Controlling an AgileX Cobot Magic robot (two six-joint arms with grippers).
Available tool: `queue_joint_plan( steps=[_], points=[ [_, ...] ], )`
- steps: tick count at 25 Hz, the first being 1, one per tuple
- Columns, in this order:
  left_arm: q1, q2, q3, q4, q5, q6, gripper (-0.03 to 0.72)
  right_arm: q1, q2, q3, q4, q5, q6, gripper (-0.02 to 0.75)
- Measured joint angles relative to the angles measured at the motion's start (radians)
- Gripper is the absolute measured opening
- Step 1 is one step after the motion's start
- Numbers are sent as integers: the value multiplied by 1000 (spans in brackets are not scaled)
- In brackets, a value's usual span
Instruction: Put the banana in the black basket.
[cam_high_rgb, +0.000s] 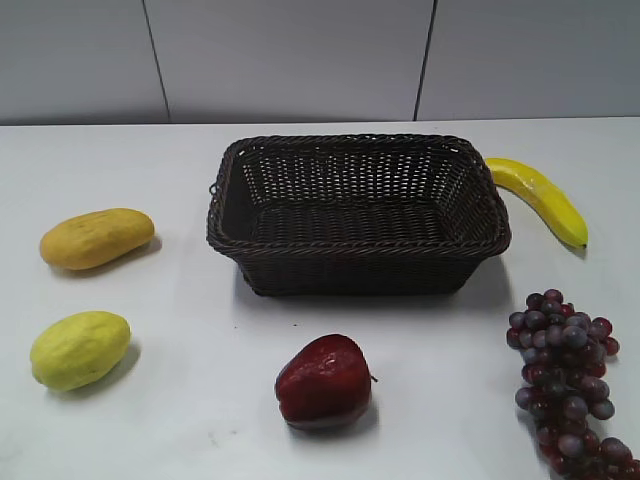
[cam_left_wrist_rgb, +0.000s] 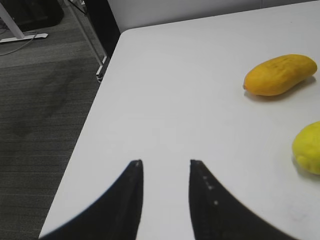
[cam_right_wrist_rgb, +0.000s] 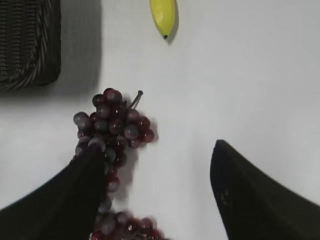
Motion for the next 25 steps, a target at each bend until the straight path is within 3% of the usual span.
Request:
queue_joint_plan(
  steps=[17, 25],
  points=[
    [0, 0, 0, 0, 0, 0, 232, 35, 718, -572, -10, -40, -146, 501],
    [0, 0, 0, 0, 0, 0, 232, 141, 1005, -766, -234, -56, -163, 501]
  ],
)
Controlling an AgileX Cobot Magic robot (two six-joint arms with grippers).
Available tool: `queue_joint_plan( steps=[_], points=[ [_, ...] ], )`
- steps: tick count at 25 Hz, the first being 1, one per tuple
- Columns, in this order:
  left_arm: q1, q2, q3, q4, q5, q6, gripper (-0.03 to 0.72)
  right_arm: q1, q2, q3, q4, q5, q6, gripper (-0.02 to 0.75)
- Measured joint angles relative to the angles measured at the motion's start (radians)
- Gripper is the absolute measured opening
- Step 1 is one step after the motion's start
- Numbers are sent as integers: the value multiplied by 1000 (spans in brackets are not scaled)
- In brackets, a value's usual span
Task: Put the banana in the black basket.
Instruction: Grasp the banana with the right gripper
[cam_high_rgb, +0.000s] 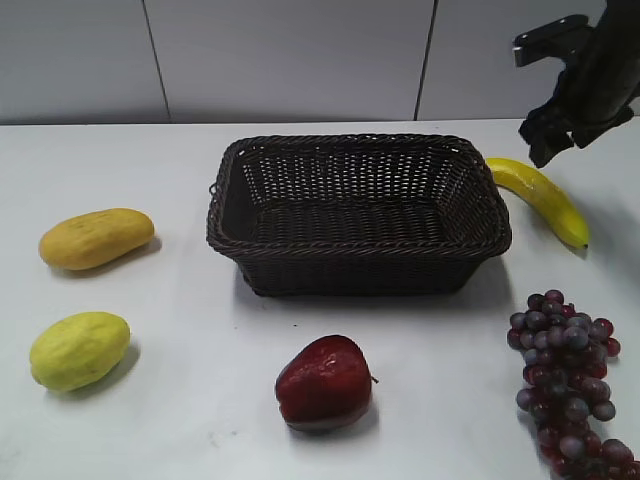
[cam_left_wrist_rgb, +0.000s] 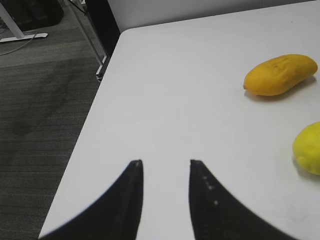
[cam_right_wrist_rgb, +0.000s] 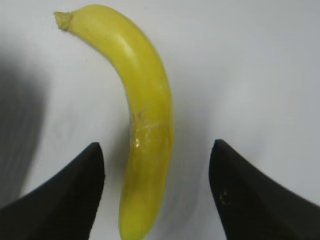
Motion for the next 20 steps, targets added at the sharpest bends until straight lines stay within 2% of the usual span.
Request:
queue_joint_plan(
  steps=[7, 15, 17, 20],
  points=[
    [0, 0, 0, 0, 0, 0, 232, 3, 132, -26, -52, -52, -1, 501],
    [0, 0, 0, 0, 0, 0, 232, 2, 188, -38, -56, -103, -2, 498],
    [0, 0, 0, 0, 0, 0, 232, 2, 190, -41, -59, -105, -2, 466],
    [0, 0, 0, 0, 0, 0, 232, 2, 192, -41, -69, -107, 4, 323]
  ],
)
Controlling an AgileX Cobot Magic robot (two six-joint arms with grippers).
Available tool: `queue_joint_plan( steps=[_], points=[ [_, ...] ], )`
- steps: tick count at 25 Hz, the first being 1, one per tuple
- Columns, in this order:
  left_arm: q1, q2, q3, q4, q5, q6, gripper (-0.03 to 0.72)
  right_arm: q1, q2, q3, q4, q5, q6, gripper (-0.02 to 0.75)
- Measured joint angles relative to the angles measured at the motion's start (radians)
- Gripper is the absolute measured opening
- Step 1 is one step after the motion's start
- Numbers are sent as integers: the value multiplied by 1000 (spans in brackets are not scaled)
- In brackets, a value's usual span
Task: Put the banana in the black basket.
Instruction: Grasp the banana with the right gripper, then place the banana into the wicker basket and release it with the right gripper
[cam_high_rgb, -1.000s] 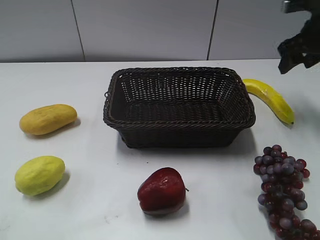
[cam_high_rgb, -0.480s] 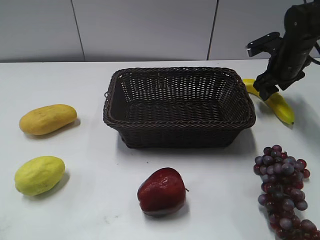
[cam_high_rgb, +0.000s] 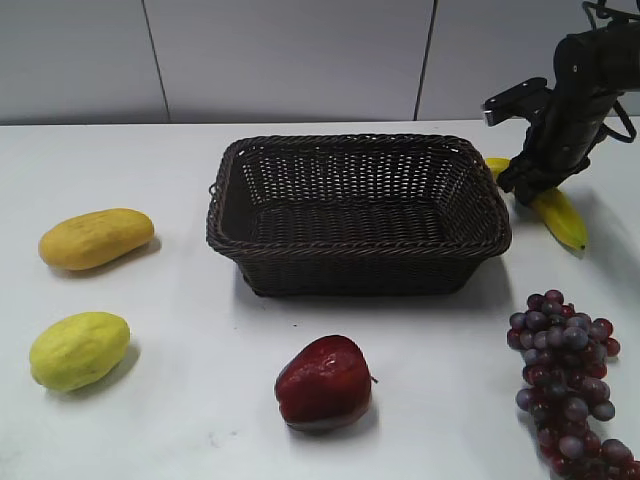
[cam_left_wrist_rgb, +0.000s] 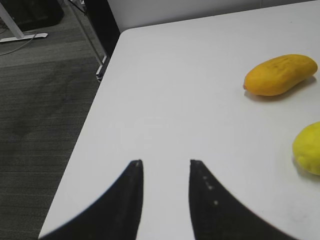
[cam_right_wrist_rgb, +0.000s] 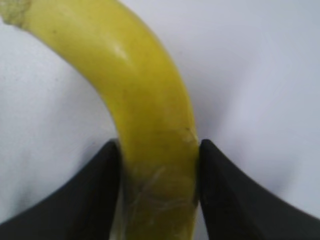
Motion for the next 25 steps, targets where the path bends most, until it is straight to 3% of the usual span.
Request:
queue_joint_plan(
  steps=[9, 19, 25],
  points=[
    [0, 0, 0, 0, 0, 0, 232, 0, -24, -27, -44, 91, 126, 319],
    [0, 0, 0, 0, 0, 0, 232, 15, -277, -38, -62, 156, 147, 319],
    [0, 0, 0, 0, 0, 0, 232, 155, -331, -38, -66, 185, 37, 319]
  ],
)
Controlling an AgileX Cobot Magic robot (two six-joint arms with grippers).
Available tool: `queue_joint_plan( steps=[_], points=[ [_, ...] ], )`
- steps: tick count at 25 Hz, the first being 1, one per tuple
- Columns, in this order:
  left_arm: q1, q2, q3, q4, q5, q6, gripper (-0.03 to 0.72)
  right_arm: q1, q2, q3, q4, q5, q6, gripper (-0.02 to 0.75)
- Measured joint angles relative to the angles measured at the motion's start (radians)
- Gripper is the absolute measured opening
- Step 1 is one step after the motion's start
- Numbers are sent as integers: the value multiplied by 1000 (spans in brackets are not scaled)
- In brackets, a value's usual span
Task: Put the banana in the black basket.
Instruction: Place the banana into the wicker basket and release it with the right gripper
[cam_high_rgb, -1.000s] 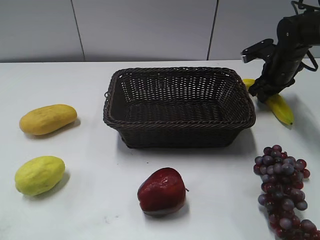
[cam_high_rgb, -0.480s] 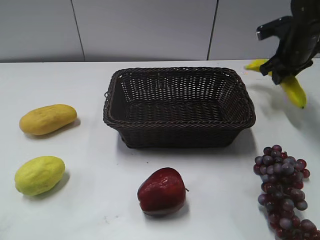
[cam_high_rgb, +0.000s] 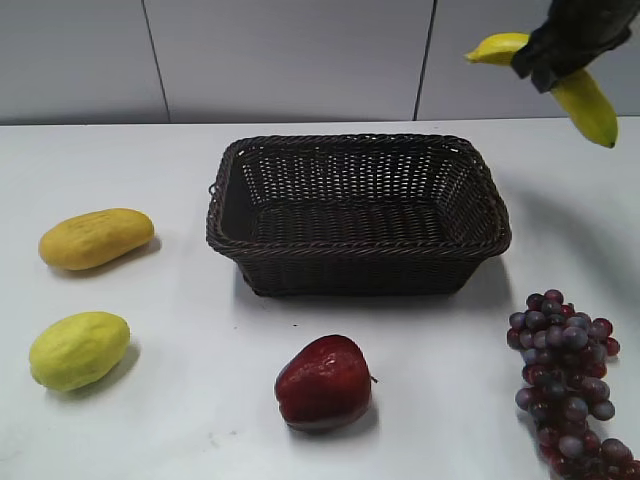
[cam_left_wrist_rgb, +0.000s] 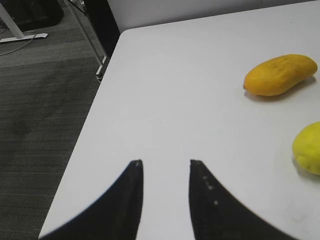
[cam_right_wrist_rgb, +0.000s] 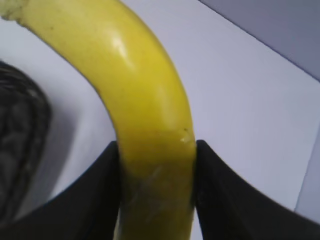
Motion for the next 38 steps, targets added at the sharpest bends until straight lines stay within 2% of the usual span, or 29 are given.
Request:
queue_joint_plan(
  steps=[6, 9, 17, 24, 26, 29, 30, 32, 38],
  points=[
    [0, 0, 0, 0, 0, 0, 232, 179, 0, 0, 10, -46, -260, 319],
    [0, 0, 0, 0, 0, 0, 232, 234, 6, 0, 44, -56, -399, 319],
    [0, 0, 0, 0, 0, 0, 232, 252, 126, 0, 268, -63, -704, 319],
    [0, 0, 0, 0, 0, 0, 232, 257, 235, 0, 303, -76, -730, 319],
    [0, 0, 0, 0, 0, 0, 232, 257, 246, 0, 303, -74, -732, 368],
    [0, 0, 0, 0, 0, 0, 232, 257, 247, -1, 303, -71, -732, 575],
    [0, 0, 0, 0, 0, 0, 232, 257, 244, -1, 303, -70, -732, 622],
    [0, 0, 0, 0, 0, 0, 232, 257, 232, -4, 303, -60, -719, 663],
    [0, 0, 0, 0, 0, 0, 232, 233, 173, -143, 282, 109, -569, 669]
  ],
)
